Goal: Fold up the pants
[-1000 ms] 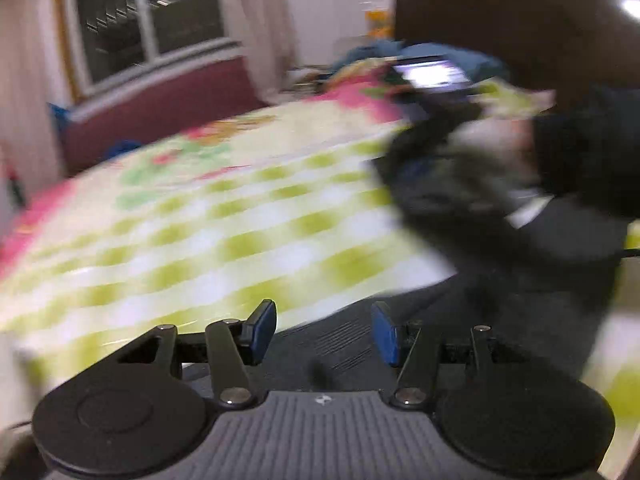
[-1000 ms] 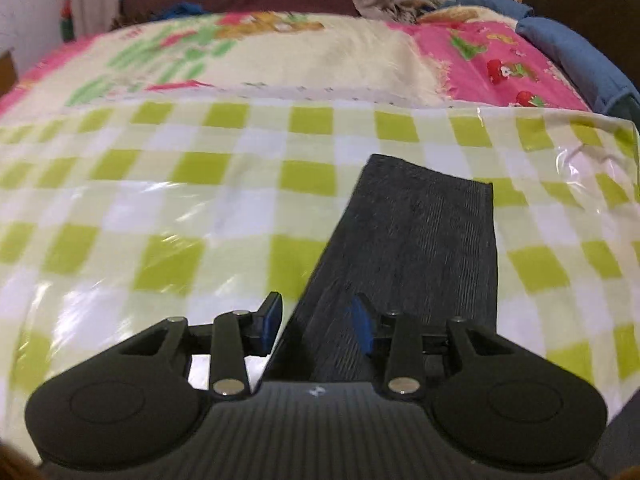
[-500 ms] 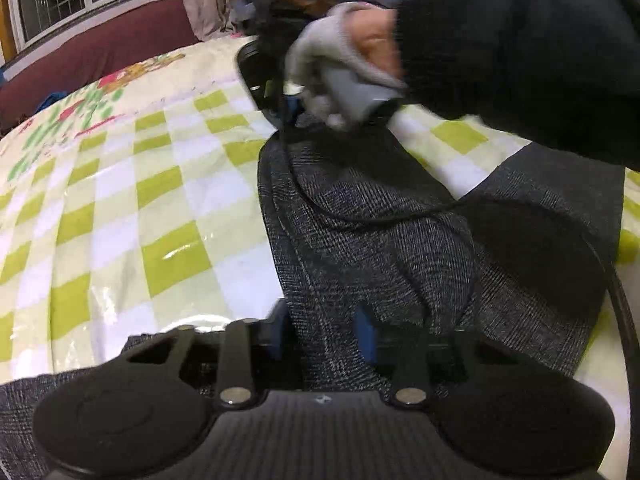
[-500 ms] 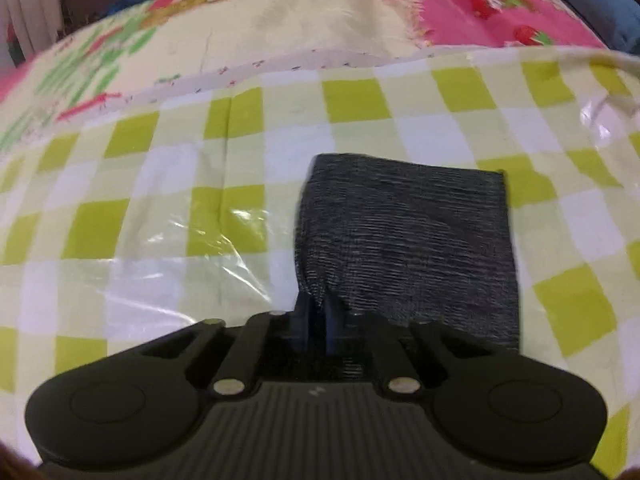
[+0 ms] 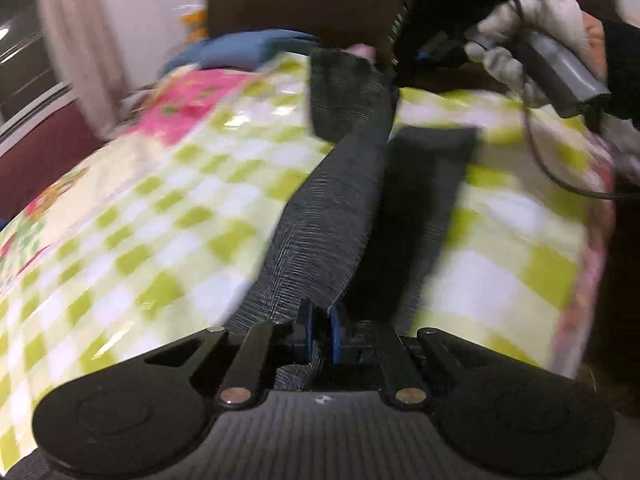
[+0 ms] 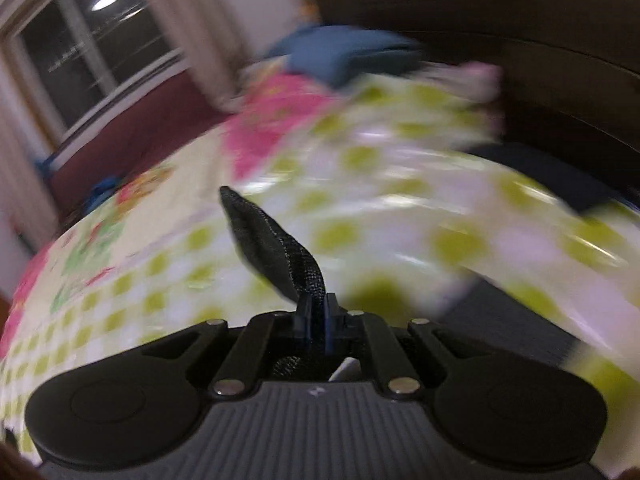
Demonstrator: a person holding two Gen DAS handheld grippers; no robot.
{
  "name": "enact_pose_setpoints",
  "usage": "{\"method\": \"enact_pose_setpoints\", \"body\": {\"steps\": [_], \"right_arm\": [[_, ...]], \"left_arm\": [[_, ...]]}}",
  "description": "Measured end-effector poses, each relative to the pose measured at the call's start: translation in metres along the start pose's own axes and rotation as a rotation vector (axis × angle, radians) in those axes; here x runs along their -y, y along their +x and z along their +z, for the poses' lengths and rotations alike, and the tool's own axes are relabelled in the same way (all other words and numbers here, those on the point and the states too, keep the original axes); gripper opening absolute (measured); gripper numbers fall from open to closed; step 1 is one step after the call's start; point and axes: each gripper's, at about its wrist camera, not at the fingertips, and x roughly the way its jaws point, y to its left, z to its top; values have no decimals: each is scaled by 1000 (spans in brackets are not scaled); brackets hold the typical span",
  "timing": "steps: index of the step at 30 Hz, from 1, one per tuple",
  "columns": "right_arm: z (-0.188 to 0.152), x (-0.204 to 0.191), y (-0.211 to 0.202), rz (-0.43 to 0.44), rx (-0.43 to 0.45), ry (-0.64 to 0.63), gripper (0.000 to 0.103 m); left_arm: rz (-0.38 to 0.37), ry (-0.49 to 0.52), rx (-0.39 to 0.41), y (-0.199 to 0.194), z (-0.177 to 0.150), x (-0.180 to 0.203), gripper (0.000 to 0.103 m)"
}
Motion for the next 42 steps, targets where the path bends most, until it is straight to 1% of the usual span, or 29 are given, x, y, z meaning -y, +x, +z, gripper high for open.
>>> {"method": "enact_pose_setpoints", "body": {"steps": [2,4,5,6,8,10,11,12,13,16,17,20,24,26,27,28,29,30,31,33,34,36,37,38,39,40,41,42], "right_arm": [[-26,38,1,-54,-56,62,6],[-48,62,4,-54,-82,125,6],[-55,69,5,-53,-81,146,13],[-61,74,6,-51,-80,166,13],[-65,82,8,-4,-59,204,14],[-64,86,10,11,-41,231,21],[-62,88,13,14,-33,241,30],[-59,89,17,23,-29,250,34],[-56,90,21,36,-26,264,36],[-52,95,25,57,-17,314,36],[-53,96,25,54,-11,310,35],[-51,91,27,-39,-7,261,5],[-31,67,18,2,14,192,5],[-14,51,14,69,27,187,5],[-5,41,12,100,33,189,5],[3,32,11,125,43,186,5],[10,22,9,146,51,180,5],[16,14,9,163,59,175,5],[22,6,7,178,69,168,5],[31,-9,3,208,85,166,5],[35,-14,1,223,89,167,4],[41,-25,-3,238,99,156,4],[43,-30,-4,247,101,152,4],[43,-32,-7,257,101,149,5],[44,-35,-9,264,103,144,4],[45,-38,-10,266,106,139,4],[47,-40,-11,265,108,133,5],[49,-42,-9,262,107,129,5]], "left_arm": [[-12,78,-33,6,-6,21,24],[2,136,-63,12,-12,33,24],[8,154,-83,15,-15,35,24],[20,162,-98,19,-17,35,25],[47,159,-117,22,-19,34,25],[63,142,-129,22,-16,28,25],[71,139,-131,21,-17,28,25],[77,140,-132,22,-17,25,25],[82,142,-132,23,-16,24,27],[78,131,-129,31,-16,21,30],[73,121,-129,33,-17,20,30],[86,126,-123,35,-19,21,30],[105,100,-87,33,-14,8,28],[114,63,-68,26,-8,-2,28],[103,40,-51,20,-4,-6,28],[84,11,-21,12,-1,-10,33],[77,-9,-1,7,2,-10,48],[77,-19,23,2,4,-9,59],[85,-18,52,-3,5,-5,81],[99,18,120,-9,3,9,92],[106,52,132,-8,3,18,93],[167,128,135,2,3,35,93],[197,144,134,7,3,38,90],[222,149,118,14,2,37,76],[243,135,88,21,2,33,65],[255,112,52,27,2,25,45],[255,72,9,33,1,12,37],[250,40,-16,36,0,0,23]]}}
